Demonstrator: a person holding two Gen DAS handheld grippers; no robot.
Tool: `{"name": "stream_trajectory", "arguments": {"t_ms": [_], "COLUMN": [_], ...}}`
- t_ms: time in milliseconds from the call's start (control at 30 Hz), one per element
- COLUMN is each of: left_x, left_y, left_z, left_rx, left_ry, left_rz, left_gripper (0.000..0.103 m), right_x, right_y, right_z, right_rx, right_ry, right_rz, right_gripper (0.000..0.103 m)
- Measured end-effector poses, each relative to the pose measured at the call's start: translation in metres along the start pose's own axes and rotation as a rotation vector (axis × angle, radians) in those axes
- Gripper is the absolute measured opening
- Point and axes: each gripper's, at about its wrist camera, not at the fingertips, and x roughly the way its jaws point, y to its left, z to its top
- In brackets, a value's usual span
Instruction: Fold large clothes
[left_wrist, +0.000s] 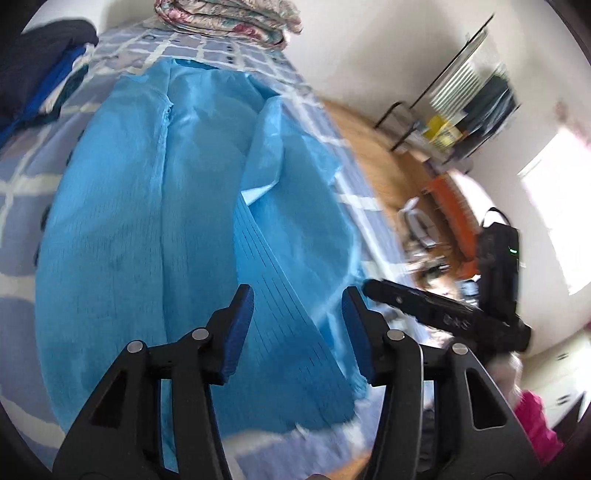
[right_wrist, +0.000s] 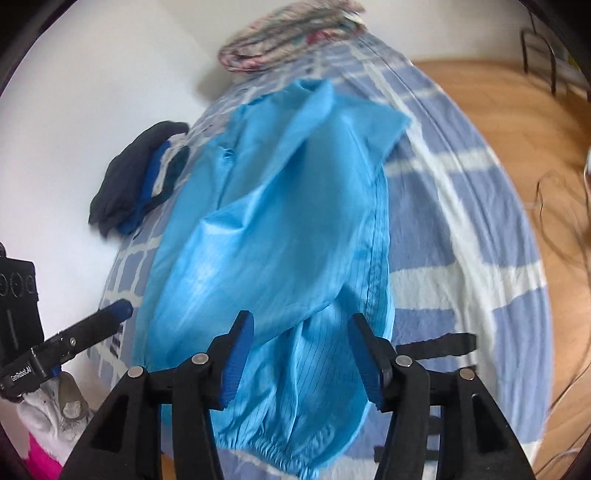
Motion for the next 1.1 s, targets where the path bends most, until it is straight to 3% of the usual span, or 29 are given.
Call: {"name": "stream_trajectory", "arguments": {"t_ms": [133, 200, 433, 500, 567, 733, 1000, 1033, 1100], "left_x": [0.036, 0.043, 0.034, 0.028, 0.021, 0.000, -0.052, -0.057, -0.064], "left_y": [0.008, 0.028, 0.111, 0.121, 0.125, 0.119, 0.101, 0.097, 0.088], "left_z": [0.005, 0.002, -0.015, -0.017, -0.018, -0.023, -0.061, -0.064, -0.069], "left_rx": [0.036, 0.019, -0.216, -0.251, -0.259, -0.230, -0.208, -0.207, -0.193], "left_ry": [0.080, 0.095, 0.075, 0.069, 0.064, 0.048, 0.005, 0.000, -0.013], "left_rz": [0.112, 0.156, 0.151, 0.133, 0.101, 0.100, 0.012, -0.007, -0.030], "left_gripper": [0.048, 0.001, 0.001, 0.001, 0.001, 0.007, 0.011, 0.014, 0.042], "right_x": [0.017, 0.020, 0.019, 0.023, 0.030, 0.047, 0.015, 0.010, 0.001], "right_y": [-0.009, -0.009, -0.012, -0.010, -0.007, -0.001, -0.008, -0.009, -0.010], "right_z": [0.001, 0.002, 0.006, 0.007, 0.007, 0.009, -0.018, -0.021, -0.026], "right_rx": [0.047, 0.049, 0.046, 0.034, 0.015, 0.025, 0.095, 0.103, 0.128], "right_ry": [0.012, 0.011, -0.008, 0.000, 0.024, 0.026, -0.018, -0.022, -0.041], "right_rz": [0.034, 0.060, 0.103, 0.113, 0.115, 0.134, 0.253, 0.270, 0.322], "right_gripper": [0.048, 0.048, 0.049, 0.054, 0.059, 0.059, 0.057, 0.057, 0.058]}}
